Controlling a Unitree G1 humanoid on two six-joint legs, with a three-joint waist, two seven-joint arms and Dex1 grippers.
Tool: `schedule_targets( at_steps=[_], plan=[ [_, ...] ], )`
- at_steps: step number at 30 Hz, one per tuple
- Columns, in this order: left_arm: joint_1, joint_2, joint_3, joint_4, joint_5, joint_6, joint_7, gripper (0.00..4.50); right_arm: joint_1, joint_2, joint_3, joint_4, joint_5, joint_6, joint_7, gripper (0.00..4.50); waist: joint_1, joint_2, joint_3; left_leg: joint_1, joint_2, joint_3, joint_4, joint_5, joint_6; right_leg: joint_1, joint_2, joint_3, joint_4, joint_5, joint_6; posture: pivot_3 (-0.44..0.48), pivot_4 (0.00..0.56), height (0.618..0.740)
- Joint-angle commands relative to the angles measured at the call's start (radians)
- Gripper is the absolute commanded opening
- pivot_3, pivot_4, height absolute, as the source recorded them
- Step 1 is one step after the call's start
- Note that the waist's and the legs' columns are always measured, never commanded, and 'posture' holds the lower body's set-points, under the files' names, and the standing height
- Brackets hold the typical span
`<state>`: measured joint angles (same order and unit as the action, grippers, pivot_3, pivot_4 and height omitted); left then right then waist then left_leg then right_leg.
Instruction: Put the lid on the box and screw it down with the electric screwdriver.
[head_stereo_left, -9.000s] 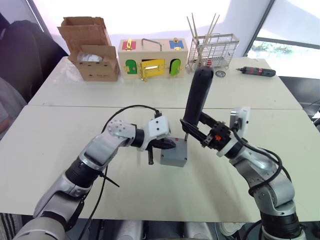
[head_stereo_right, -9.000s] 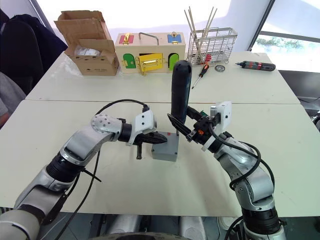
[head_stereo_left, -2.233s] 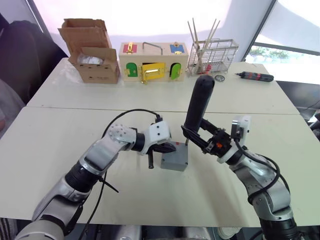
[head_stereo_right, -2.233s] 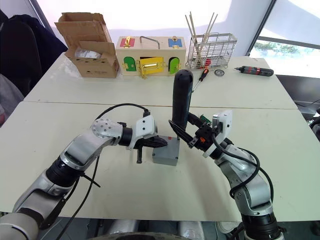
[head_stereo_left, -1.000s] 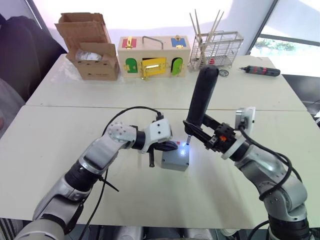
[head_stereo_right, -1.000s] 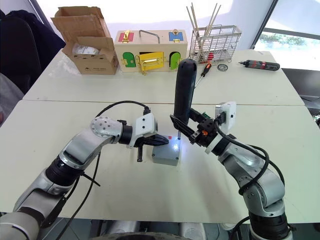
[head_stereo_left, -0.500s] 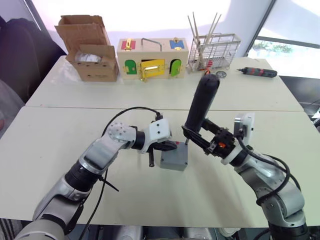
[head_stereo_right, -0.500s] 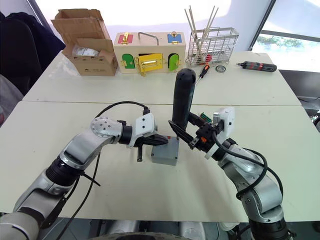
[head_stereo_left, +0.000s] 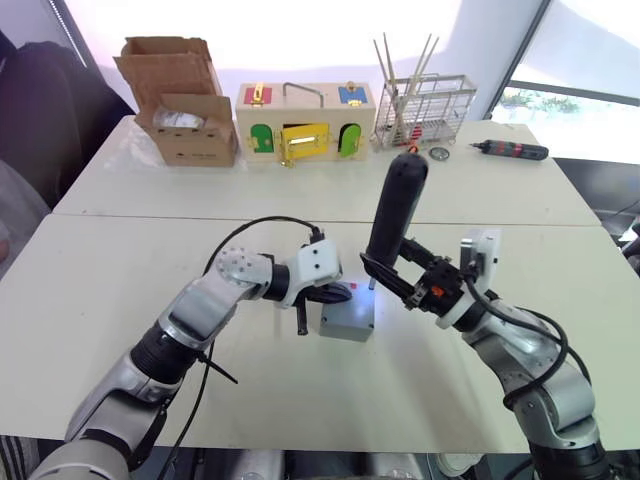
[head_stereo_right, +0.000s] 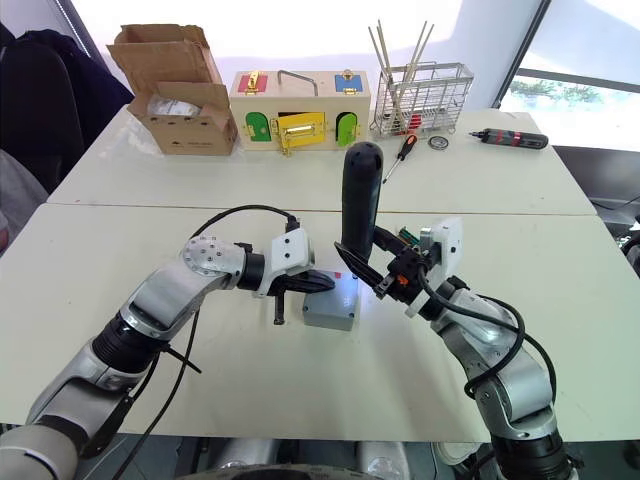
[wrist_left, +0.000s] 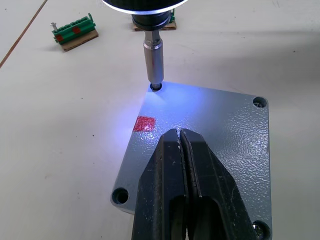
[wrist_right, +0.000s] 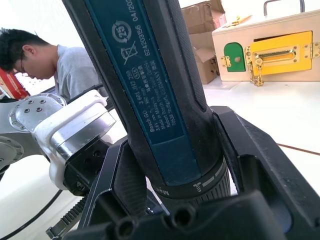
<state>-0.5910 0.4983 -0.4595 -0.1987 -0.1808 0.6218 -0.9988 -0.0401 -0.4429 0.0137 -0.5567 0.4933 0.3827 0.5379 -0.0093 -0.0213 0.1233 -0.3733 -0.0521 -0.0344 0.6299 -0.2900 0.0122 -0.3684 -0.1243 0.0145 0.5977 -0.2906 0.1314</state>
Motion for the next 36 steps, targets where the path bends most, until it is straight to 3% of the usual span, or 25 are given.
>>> schedule_targets(
  at_steps=[1, 36],
  plan=[
    [0.024, 0.01, -0.042, 0.017, 0.027, 0.027, -0.004, 0.0, 0.074, -0.006, 0.108, 0.153, -0.032, 0.096, 0.033, 1.83, 0.0, -0.002, -0.002, 0.0, 0.0, 0.0, 0.0, 0.0, 0.0, 0.0, 0.0, 0.0, 0.0, 0.0, 0.0, 0.0, 0.15, 0.735],
    [0.03, 0.009, -0.039, 0.013, 0.031, 0.031, 0.001, 0.0, 0.095, 0.009, 0.097, 0.185, -0.021, 0.088, 0.046, 1.83, -0.001, -0.005, -0.008, 0.0, 0.0, 0.0, -0.001, 0.0, 0.0, 0.0, -0.001, 0.0, -0.002, 0.0, -0.001, 0.0, 0.15, 0.735]
  ],
)
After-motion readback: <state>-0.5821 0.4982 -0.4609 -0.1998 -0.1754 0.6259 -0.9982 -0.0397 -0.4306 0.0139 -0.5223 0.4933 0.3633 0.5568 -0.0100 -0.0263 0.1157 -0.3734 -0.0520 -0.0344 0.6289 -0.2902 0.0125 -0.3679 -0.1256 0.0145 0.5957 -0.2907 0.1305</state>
